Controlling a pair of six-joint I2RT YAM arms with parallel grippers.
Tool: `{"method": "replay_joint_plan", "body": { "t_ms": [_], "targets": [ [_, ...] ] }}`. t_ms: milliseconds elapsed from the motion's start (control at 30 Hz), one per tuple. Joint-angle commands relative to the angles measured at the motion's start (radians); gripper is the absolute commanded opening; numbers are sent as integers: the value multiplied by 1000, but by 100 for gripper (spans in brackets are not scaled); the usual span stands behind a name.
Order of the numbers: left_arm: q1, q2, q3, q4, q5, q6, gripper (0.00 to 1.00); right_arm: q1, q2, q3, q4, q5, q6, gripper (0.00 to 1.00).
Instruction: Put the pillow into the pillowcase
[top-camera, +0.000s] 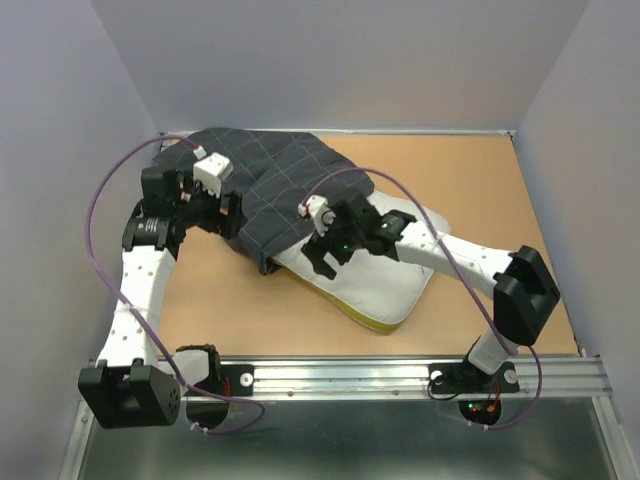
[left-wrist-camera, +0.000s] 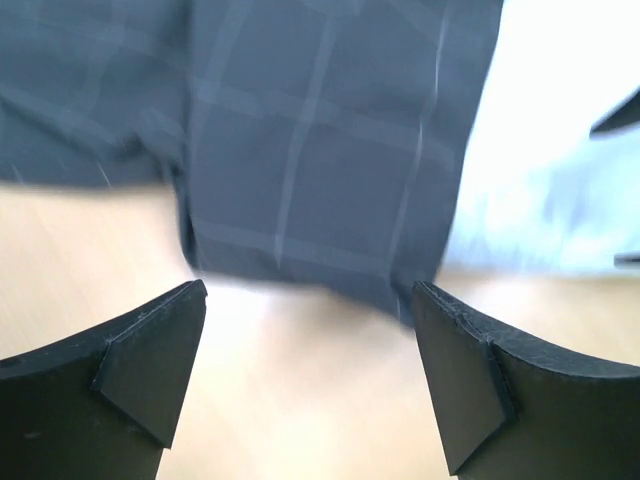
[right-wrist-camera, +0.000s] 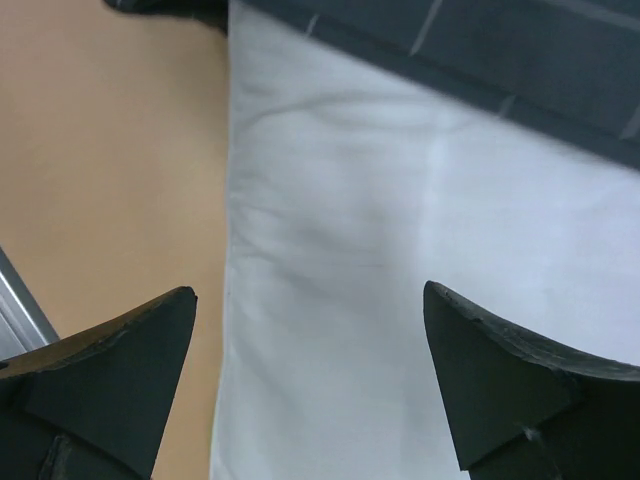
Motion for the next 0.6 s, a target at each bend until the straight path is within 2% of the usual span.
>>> {"method": "replay_joint_plan", "body": {
  "t_ms": [0, 167, 267, 333, 367, 400, 433, 500, 567],
  "targets": [
    [5, -85, -75, -188, -63, 195, 97, 74, 48, -58, -15, 125, 38, 100],
    [5, -90, -95, -182, -81, 223, 98, 201, 157, -68, 25, 320, 59, 100],
    [4, -59, -93, -198, -41, 253, 98, 205, 251, -58, 40, 414, 56, 100],
    [-19, -64, -121, -216, -18, 373, 98, 202, 303, -55, 49, 440, 70, 74],
    [-27, -78, -142, -213, -27, 406, 98, 189, 309, -52, 63, 429, 77, 57],
    [-66, -105, -171, -187, -52, 439, 98, 179, 306, -46, 68, 372, 103, 16],
    [-80, -119, -240, -158, -72, 446, 98, 165, 288, -39, 74, 335, 123, 1],
    [-107, -130, -311, -90, -107, 440, 97, 122, 265, -9, 91, 211, 157, 1],
    [-136, -122, -343, 12, -124, 361, 97, 97, 229, 28, 104, 182, 197, 0]
  ]
}}
